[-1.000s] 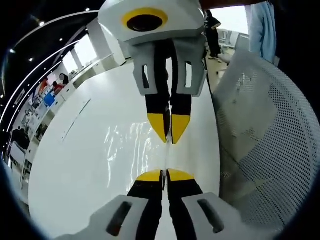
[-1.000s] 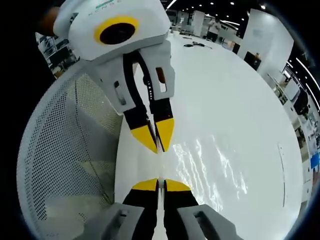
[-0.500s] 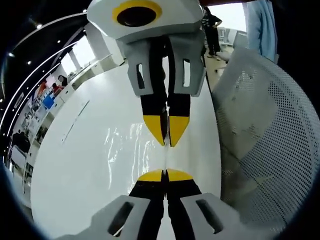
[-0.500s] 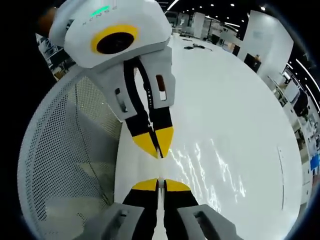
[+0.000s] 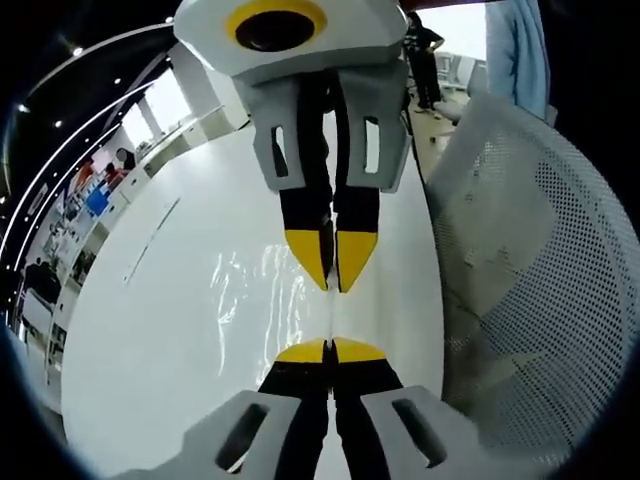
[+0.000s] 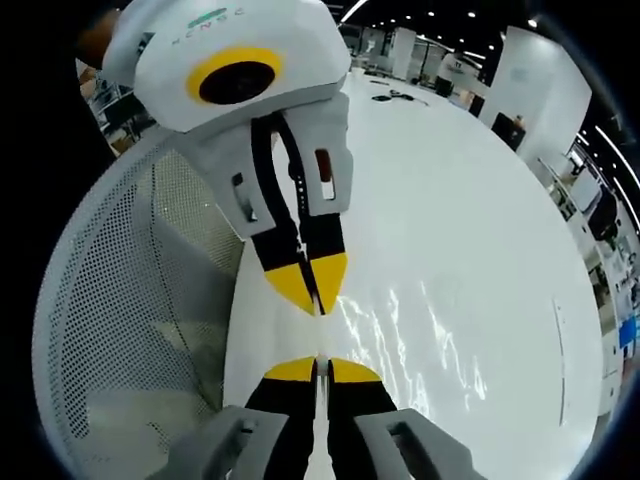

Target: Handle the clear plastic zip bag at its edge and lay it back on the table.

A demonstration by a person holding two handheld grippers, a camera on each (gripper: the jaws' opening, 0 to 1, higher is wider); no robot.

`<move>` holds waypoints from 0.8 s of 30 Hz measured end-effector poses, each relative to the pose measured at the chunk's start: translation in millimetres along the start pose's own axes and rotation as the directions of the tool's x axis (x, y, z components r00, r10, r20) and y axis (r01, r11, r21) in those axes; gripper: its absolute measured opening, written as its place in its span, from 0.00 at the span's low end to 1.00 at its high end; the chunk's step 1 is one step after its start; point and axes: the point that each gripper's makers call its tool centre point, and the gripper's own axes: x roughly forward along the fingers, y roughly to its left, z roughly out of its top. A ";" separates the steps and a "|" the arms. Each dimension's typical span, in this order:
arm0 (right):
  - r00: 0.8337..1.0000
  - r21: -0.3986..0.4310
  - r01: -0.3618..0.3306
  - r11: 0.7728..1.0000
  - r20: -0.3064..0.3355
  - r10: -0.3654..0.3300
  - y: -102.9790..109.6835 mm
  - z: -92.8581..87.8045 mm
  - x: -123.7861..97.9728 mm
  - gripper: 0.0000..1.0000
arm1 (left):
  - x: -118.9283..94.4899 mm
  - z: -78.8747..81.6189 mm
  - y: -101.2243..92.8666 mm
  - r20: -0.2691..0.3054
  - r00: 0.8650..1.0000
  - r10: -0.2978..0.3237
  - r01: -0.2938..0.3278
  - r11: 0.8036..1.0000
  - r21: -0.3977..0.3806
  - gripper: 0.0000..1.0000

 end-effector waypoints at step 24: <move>0.999 0.017 0.029 0.999 -0.019 -0.029 -8.7 -13.4 -4.4 0.00 | -4.2 -4.0 7.4 -0.010 1.000 0.024 -0.024 0.999 -0.037 0.00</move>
